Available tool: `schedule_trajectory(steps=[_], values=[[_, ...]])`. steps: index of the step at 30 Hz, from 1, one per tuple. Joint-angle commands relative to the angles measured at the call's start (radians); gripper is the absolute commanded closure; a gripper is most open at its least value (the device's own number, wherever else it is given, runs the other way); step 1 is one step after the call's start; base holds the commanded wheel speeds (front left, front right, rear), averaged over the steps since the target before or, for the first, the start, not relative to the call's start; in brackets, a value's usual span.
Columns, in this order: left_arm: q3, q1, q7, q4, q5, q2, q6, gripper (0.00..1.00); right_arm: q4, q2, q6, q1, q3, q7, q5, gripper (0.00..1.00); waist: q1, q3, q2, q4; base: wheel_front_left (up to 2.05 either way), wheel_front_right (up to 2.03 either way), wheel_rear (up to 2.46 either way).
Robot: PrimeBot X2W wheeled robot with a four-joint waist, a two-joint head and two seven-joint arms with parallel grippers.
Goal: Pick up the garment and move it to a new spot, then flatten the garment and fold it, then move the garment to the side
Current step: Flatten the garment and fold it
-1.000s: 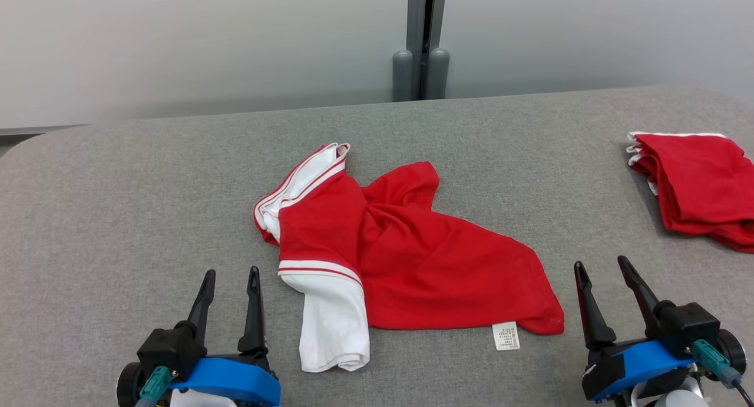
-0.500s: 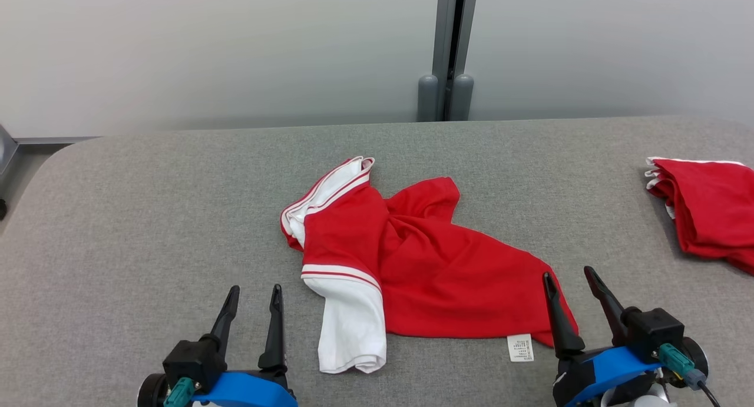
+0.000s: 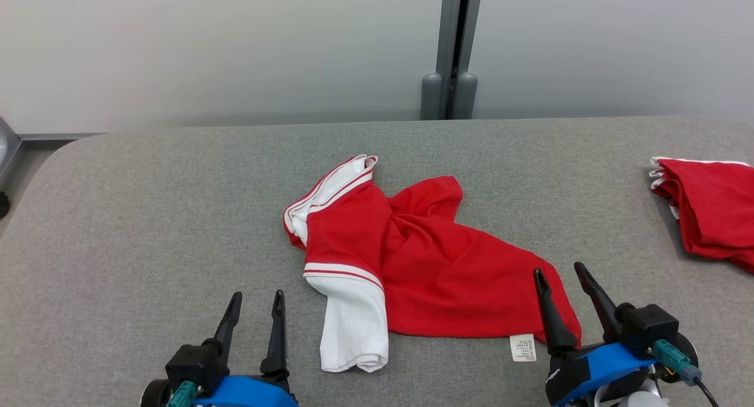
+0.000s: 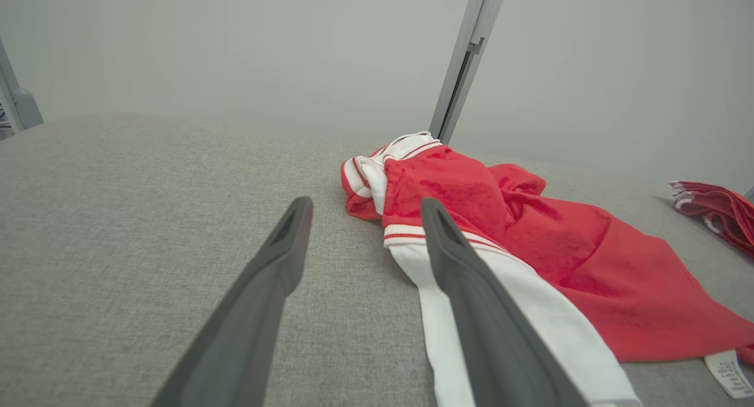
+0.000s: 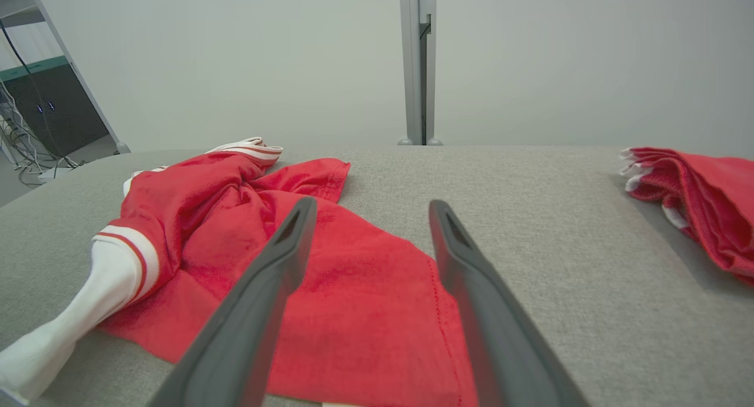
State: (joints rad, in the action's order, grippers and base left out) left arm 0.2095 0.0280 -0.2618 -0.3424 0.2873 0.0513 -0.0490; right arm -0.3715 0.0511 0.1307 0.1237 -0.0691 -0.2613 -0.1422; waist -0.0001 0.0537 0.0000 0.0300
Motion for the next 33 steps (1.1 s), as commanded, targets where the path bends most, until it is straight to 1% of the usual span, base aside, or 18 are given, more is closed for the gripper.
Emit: schedule_trajectory(steps=[1,14,16,18,20,24,29,33], values=[[0.002,0.007,-0.005,0.002,0.002,-0.001,0.006,0.0,0.005,-0.001,0.0,0.012,0.002,-0.005,0.0,0.0,0.0001,0.001,0.0,0.0,0.0,0.0,0.0],[-0.016,0.007,-0.005,0.01,0.005,-0.001,0.014,0.0,0.02,-0.001,0.0,0.015,0.021,-0.005,-0.008,0.0,0.0001,0.012,0.0,0.0,0.0,0.0,0.0],[-0.013,0.003,-0.004,-0.007,-0.001,-0.001,0.019,0.0,0.022,-0.001,0.0,0.018,0.023,-0.005,-0.008,0.0,0.0001,0.018,0.0,-0.002,0.0,0.0,0.0],[-0.001,-0.003,0.034,-0.035,0.002,0.0,0.016,0.0,0.025,-0.001,0.0,0.02,0.025,-0.005,-0.008,0.0,0.0001,0.024,0.0,-0.006,0.0,0.0,0.0],[0.022,-0.008,0.096,-0.059,0.003,0.004,0.005,0.0,0.027,-0.001,0.0,0.02,0.029,-0.005,-0.005,0.0,0.0001,0.032,0.0,-0.011,0.0,0.0,0.0],[0.052,-0.02,0.206,-0.069,0.023,0.004,-0.013,0.0,0.026,-0.001,0.0,0.027,0.042,-0.005,0.005,0.0,0.0001,0.049,0.0,-0.023,0.0,0.0,0.0],[0.089,-0.035,0.29,-0.042,0.03,0.008,-0.028,0.0,0.021,0.0,0.0,0.031,0.06,-0.005,0.008,0.0,0.0001,0.067,0.0,-0.041,0.0,0.0,0.0],[0.113,-0.047,0.337,-0.024,0.037,0.017,-0.038,0.0,0.01,0.0,0.0,0.031,0.073,-0.005,0.013,0.0,0.0001,0.078,0.0,-0.053,0.0,0.0,0.0]])
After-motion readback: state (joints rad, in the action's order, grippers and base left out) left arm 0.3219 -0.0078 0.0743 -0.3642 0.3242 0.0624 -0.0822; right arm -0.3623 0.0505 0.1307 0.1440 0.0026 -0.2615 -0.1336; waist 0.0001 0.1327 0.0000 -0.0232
